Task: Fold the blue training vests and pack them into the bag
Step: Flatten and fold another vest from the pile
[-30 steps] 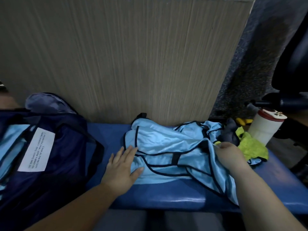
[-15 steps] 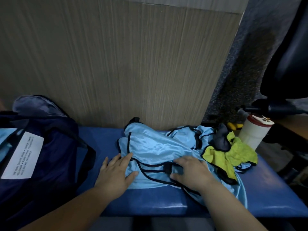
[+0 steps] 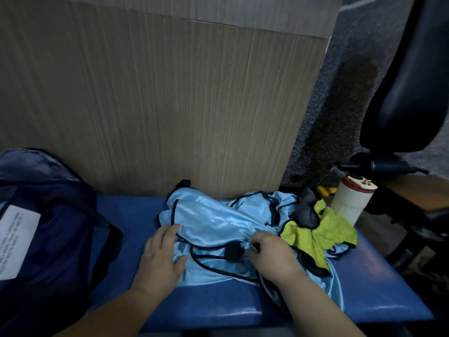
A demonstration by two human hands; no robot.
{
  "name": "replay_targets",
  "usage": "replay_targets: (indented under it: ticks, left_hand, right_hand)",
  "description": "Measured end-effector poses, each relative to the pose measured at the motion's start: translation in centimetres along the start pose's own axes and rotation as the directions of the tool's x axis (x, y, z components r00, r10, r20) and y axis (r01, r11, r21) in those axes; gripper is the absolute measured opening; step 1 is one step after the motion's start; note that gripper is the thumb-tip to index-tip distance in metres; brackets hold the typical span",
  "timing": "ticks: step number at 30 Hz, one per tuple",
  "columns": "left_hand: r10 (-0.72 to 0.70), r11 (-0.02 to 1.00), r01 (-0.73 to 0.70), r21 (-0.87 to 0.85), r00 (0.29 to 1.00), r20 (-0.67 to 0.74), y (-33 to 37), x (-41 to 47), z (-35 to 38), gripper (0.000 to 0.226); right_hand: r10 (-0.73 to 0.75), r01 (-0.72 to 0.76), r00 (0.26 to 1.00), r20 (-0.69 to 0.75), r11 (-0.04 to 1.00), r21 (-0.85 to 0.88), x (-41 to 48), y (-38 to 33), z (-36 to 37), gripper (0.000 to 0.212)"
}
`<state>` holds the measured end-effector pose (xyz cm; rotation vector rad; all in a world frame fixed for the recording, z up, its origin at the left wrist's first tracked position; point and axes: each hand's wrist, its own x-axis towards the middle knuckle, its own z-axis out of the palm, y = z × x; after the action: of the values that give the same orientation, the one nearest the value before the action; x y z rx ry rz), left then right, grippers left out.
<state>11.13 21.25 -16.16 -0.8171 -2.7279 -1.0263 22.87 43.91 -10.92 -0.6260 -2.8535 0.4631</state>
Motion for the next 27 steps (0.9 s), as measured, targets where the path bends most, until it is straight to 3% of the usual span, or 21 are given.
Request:
replay_targets:
  ticks: [2,5,8,10,12,15,18,20,23,27]
  left_hand:
    - [-0.029,0.998,0.027,-0.049,0.999,-0.036,-0.1,-0.1,-0.1,0.061]
    - [-0.027,0.997,0.021,-0.081,0.998,-0.064,-0.3,0.0,-0.4,0.039]
    - [-0.09,0.989,0.082,-0.123,0.994,-0.065,-0.5,0.1,-1.0,0.026]
    - [-0.128,0.984,0.117,-0.132,0.989,-0.074,-0.5,0.2,-1.3,0.021]
    - [-0.152,0.978,0.137,-0.156,0.984,-0.092,-0.7,0.2,-1.5,0.014]
    - [-0.198,0.963,0.176,-0.203,0.976,-0.09,-1.3,0.2,-2.1,0.014]
    - [-0.237,0.962,0.219,-0.163,0.966,-0.099,-1.2,0.3,-3.0,0.027]
    - [-0.184,0.981,0.175,-0.089,0.976,-0.117,-0.7,0.3,-3.3,0.029]
    - [0.012,0.994,-0.023,-0.103,0.994,-0.106,0.6,0.3,-3.3,0.042]
    - [0.186,0.983,-0.186,-0.01,0.982,0.024,3.0,1.9,-1.8,0.057]
  right_hand:
    - [0.1,-0.09,0.994,-0.033,0.971,0.221,0.2,0.2,-0.9,0.015]
    - [0.255,-0.172,0.963,-0.091,0.836,0.521,0.5,0.9,-2.5,0.02]
    - [0.442,-0.207,0.895,-0.059,0.53,0.823,0.9,2.5,-3.7,0.023]
    - [0.553,-0.182,0.833,-0.017,0.303,0.936,1.1,3.4,-4.5,0.022]
    - [0.652,-0.144,0.758,-0.014,0.189,0.971,1.0,4.1,-5.4,0.022]
    - [0.762,-0.076,0.63,-0.152,0.255,0.964,1.0,5.9,-6.5,0.018]
    - [0.788,-0.201,0.588,-0.183,0.362,0.91,0.7,7.5,-6.4,0.02]
    - [0.747,-0.272,0.652,-0.131,0.391,0.879,0.9,8.0,-6.0,0.024]
    - [0.625,-0.356,0.776,-0.077,0.536,0.766,0.8,7.0,-5.8,0.02]
    - [0.522,-0.381,0.852,-0.018,0.645,0.662,0.3,5.6,-6.0,0.037]
